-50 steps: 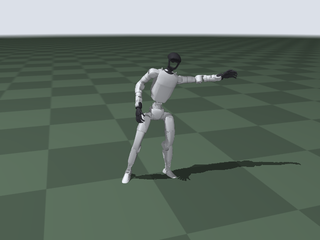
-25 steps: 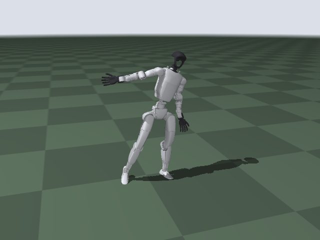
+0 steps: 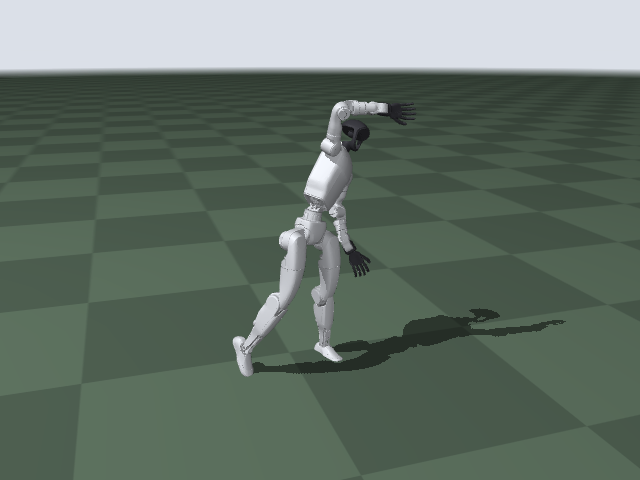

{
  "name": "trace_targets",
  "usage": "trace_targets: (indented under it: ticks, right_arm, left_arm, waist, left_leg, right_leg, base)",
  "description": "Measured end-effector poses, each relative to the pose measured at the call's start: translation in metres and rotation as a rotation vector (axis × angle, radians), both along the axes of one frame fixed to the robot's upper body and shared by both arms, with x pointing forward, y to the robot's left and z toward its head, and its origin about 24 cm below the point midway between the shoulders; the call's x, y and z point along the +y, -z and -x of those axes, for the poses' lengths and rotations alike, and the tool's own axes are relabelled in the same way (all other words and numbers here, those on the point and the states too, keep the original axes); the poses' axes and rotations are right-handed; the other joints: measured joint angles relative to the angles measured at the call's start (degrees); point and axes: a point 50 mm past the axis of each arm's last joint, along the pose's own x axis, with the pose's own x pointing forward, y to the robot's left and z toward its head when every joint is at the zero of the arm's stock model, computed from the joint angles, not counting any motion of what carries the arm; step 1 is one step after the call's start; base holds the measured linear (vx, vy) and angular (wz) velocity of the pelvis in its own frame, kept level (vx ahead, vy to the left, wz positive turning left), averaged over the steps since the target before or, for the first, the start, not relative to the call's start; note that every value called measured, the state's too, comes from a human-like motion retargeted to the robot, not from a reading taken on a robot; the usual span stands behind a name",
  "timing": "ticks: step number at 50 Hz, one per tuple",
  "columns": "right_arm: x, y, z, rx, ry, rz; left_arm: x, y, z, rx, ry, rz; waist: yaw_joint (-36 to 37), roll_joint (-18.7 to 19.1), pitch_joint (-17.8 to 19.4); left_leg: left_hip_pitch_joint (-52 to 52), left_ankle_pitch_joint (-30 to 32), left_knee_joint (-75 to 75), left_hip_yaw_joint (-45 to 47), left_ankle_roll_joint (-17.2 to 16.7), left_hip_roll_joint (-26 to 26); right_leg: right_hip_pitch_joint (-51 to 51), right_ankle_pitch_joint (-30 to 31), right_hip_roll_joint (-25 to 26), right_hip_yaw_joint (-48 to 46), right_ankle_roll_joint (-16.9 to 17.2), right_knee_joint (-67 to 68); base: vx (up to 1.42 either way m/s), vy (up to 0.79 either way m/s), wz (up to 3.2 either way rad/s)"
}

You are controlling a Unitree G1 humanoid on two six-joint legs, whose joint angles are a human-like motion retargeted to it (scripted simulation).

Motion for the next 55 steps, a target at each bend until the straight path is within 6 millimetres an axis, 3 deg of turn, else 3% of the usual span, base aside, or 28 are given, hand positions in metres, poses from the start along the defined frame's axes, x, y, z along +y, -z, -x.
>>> trace_targets:
  ticks: [3, 6, 8, 10, 13, 15, 17, 18, 20, 25, 29, 32, 36, 38, 41, 43, 45, 47, 51, 55]
  right_arm:
    - [0.018, 0.029, -0.011, 0.124, 0.025, 0.099]
    - [0.020, 0.047, -0.023, 0.232, 0.027, 0.092]
    - [0.005, 0.057, -0.040, 0.397, 0.224, -0.002]
    - [0.008, 0.054, -0.037, 0.273, 0.101, 0.061]
    - [-0.019, 0.058, -0.053, 0.398, 0.391, -0.015]
    - [-0.030, 0.054, -0.055, 0.388, 0.509, -0.029]
    - [-0.022, 0.038, -0.044, 0.216, 0.214, -0.024]
    - [-0.026, 0.035, -0.044, 0.242, 0.179, -0.092]
    - [-0.039, 0.025, -0.042, 0.146, 0.268, -0.047]
    - [-0.068, -0.006, -0.026, 0.002, 0.299, -0.151]
    - [-0.096, -0.033, -0.004, -0.135, 0.309, -0.294]
    - [-0.121, -0.050, 0.017, -0.242, 0.334, -0.414]
    - [-0.157, -0.065, 0.047, -0.372, 0.389, -0.590]
    - [-0.174, -0.067, 0.062, -0.424, 0.416, -0.675]
    - [-0.194, -0.067, 0.078, -0.479, 0.440, -0.782]
    - [-0.206, -0.064, 0.085, -0.508, 0.453, -0.842]
    - [-0.216, -0.061, 0.091, -0.541, 0.466, -0.899]
    - [-0.241, -0.042, 0.095, -0.556, 0.483, -1.001]
    - [-0.291, 0.005, 0.110, -0.605, 0.535, -1.227]
    - [-0.332, 0.057, 0.138, -0.673, 0.593, -1.461]
  left_arm:
    - [-0.011, -0.012, -0.034, -0.036, 0.105, -0.037]
    - [-0.023, -0.024, -0.062, -0.080, 0.188, -0.061]
    - [-0.033, -0.027, -0.074, -0.066, 0.262, -0.043]
    - [-0.035, -0.034, -0.083, -0.118, 0.247, -0.066]
    - [-0.029, -0.030, -0.076, -0.094, 0.225, -0.041]
    - [-0.019, -0.028, -0.067, -0.091, 0.153, -0.035]
    - [-0.009, -0.028, -0.061, -0.162, -0.004, -0.043]
    - [-0.004, -0.027, -0.056, -0.168, -0.062, -0.045]
    - [0.011, -0.024, -0.039, -0.157, -0.171, -0.076]
    - [0.033, -0.016, 0.000, -0.119, -0.375, -0.155]
    - [0.036, -0.005, 0.030, -0.058, -0.417, -0.176]
    - [0.032, 0.003, 0.048, -0.013, -0.397, -0.164]
    - [0.033, 0.005, 0.060, 0.017, -0.373, -0.162]
    - [0.034, 0.006, 0.064, 0.022, -0.387, -0.157]
    - [0.027, 0.014, 0.069, 0.023, -0.453, -0.119]
    - [0.016, 0.024, 0.071, 0.023, -0.507, -0.076]
    - [-0.005, 0.039, 0.076, 0.037, -0.544, -0.006]
    - [-0.009, 0.040, 0.066, 0.033, -0.547, 0.028]
    - [-0.037, 0.051, 0.048, 0.056, -0.438, 0.141]
    - [-0.078, 0.063, 0.028, 0.083, -0.312, 0.265]
  waist:
    - [9.90, -0.17, 7.33]
    - [17.17, -0.18, 12.60]
    - [20.21, -0.29, 14.92]
    - [21.70, -0.35, 16.55]
    - [20.92, -0.35, 16.29]
    - [19.77, -0.35, 15.63]
    - [18.18, -0.35, 14.66]
    - [17.24, -0.35, 13.97]
    - [15.59, -0.35, 12.25]
    - [9.18, 0.32, 5.51]
    - [3.94, 0.93, -1.47]
    - [0.90, 0.60, -6.13]
    - [-2.39, 0.08, -9.05]
    - [-3.91, 0.91, -10.44]
    - [-6.15, 5.00, -11.87]
    - [-7.34, 9.02, -12.16]
    - [-8.58, 13.32, -16.93]
    - [-8.50, 16.94, -10.56]
    - [-8.00, 22.53, -6.58]
    - [-6.15, 27.32, -3.29]
  left_leg:
    - [1.88, -0.71, -0.01, -2.07, 0.00, 0.70]
    - [1.55, -1.13, -0.12, -4.59, 0.00, 0.74]
    - [0.44, -1.26, -0.28, -6.61, 0.01, 0.32]
    - [-0.37, -1.48, -0.47, -8.27, 0.00, -0.61]
    - [-1.28, -1.72, -0.70, -9.96, 0.00, -1.04]
    - [-1.23, -1.81, -0.80, -10.22, 0.00, -1.12]
    - [-1.50, -1.66, -0.86, -9.36, 0.00, -1.86]
    - [-1.54, -1.55, -0.85, -8.86, 0.00, -1.93]
    - [-0.61, -1.52, -0.77, -6.96, 0.00, -1.83]
    - [-1.96, -0.60, -0.41, -0.53, 0.00, -1.61]
    - [-5.07, 0.55, -0.50, 6.03, 0.00, -2.59]
    - [-7.03, 1.24, -0.86, 11.40, 0.00, -5.36]
    - [-7.44, 2.12, -0.86, 17.80, 0.00, -9.91]
    - [-8.17, 3.39, -0.86, 21.08, 0.00, -10.68]
    - [-9.32, 6.26, -0.86, 25.55, 0.00, -8.96]
    - [-9.73, 8.04, -0.29, 28.10, 0.00, -6.26]
    - [-14.62, 10.37, 0.27, 31.02, 0.00, -2.25]
    - [-8.50, 9.85, 3.45, 32.53, 0.00, 0.76]
    - [-4.98, 11.57, 8.08, 36.16, 0.29, 5.13]
    - [-3.86, 14.87, 12.36, 37.88, 3.04, 4.65]
  right_leg:
    - [3.60, 0.00, 1.74, 1.92, 0.00, -1.07]
    - [5.51, -0.16, 2.95, 3.41, 0.00, -2.51]
    - [6.12, -0.68, 3.42, 4.59, 0.00, -3.38]
    - [7.25, -1.39, 3.66, 6.57, 0.00, -4.85]
    - [8.93, -2.28, 4.20, 10.55, 0.00, -7.33]
    - [10.19, -2.93, 4.23, 13.01, 0.00, -8.95]
    - [10.27, -4.02, 3.38, 14.41, 0.00, -9.86]
    - [9.95, -4.90, 3.07, 14.39, 0.00, -9.51]
    - [9.92, -6.50, 2.34, 13.62, 0.00, -9.03]
    - [4.73, -11.36, -1.08, 4.44, 0.00, -6.54]
    - [-1.32, -17.34, -6.66, -6.64, 0.00, -5.80]
    - [-4.87, -23.69, -13.59, -16.94, 0.00, -5.99]
    - [-5.00, -31.53, -22.42, -32.15, 0.00, -7.73]
    - [-5.43, -32.47, -23.73, -36.23, 0.00, -10.46]
    - [-7.23, -30.98, -21.41, -35.60, 0.00, -15.14]
    - [-8.73, -29.99, -18.36, -32.85, 0.00, -16.89]
    - [-14.39, -27.43, -13.99, -29.43, 0.00, -20.27]
    - [-9.56, -30.17, -11.89, -27.23, 0.00, -17.59]
    - [-7.28, -31.61, -8.79, -22.61, 0.00, -18.01]
    - [-6.11, -31.16, -9.75, -17.91, 0.00, -19.73]
  base:
    - [0.04, -0.17, 0.77]
    - [0.04, -0.16, 0.89]
    - [0.07, -0.15, 0.97]
    - [0.10, -0.10, 0.91]
    - [0.06, -0.06, 0.59]
    - [0.00, -0.01, 0.14]
    - [-0.08, 0.07, -0.28]
    - [-0.16, 0.05, -0.53]
    - [-0.23, 0.06, -0.79]
    - [-0.34, 0.05, -1.22]
    - [-0.36, 0.05, -1.56]
    - [-0.23, 0.04, -1.51]
    - [-0.14, -0.07, -1.29]
    - [-0.20, -0.21, -1.47]
    - [-0.24, -0.34, -1.50]
    - [-0.18, -0.48, -1.47]
    - [-0.08, -0.53, -1.54]
    - [0.02, -0.53, -1.21]
    - [0.09, -0.40, -1.21]
    - [0.04, -0.17, -1.06]
